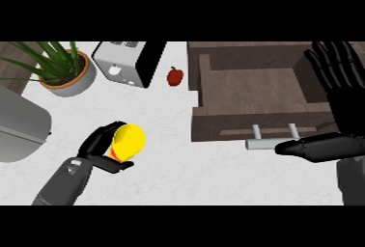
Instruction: Pick up the cup, place it into the drawer and close the drawer
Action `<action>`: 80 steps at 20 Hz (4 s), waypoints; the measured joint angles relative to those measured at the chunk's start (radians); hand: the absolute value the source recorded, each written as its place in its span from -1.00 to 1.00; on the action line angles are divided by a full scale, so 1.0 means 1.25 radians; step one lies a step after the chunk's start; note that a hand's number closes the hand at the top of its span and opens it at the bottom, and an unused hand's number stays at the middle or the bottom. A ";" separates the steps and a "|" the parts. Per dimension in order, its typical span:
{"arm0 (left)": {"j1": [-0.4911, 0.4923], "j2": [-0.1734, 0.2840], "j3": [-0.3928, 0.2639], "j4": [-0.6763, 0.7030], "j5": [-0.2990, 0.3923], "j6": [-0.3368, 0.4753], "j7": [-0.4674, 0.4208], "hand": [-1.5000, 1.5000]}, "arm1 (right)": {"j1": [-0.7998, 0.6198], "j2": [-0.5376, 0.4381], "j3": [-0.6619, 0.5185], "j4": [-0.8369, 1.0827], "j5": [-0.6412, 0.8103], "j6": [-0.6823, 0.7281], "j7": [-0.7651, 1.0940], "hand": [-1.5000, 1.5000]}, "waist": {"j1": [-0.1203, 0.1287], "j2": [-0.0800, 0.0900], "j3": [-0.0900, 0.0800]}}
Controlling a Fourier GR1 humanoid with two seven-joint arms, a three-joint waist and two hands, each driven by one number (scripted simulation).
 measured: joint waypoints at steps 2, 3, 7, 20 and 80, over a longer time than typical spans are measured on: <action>0.006 -0.007 0.003 -0.017 -0.001 0.040 -0.032 1.00 | -0.003 -0.006 -0.008 0.006 -0.004 0.003 0.002 -1.00 | 0.002 0.000 0.000; 0.005 -0.005 0.008 -0.023 0.000 0.060 -0.045 1.00 | 0.007 -0.009 -0.011 0.006 -0.006 0.009 -0.006 -1.00 | 0.000 0.000 0.000; 0.019 -0.015 0.042 -0.037 0.024 0.120 -0.087 1.00 | 0.014 -0.005 -0.007 -0.010 -0.001 0.002 0.003 -1.00 | 0.005 -0.002 0.000; -0.010 -0.062 0.209 -0.127 0.189 0.258 -0.071 1.00 | 0.021 -0.013 -0.024 0.009 0.004 0.004 -0.006 -1.00 | 0.027 -0.012 0.003; -0.573 -0.177 -0.251 -0.106 0.547 0.590 0.444 -1.00 | -0.086 0.002 0.147 0.075 -0.134 0.244 -0.012 1.00 | -0.123 0.025 0.004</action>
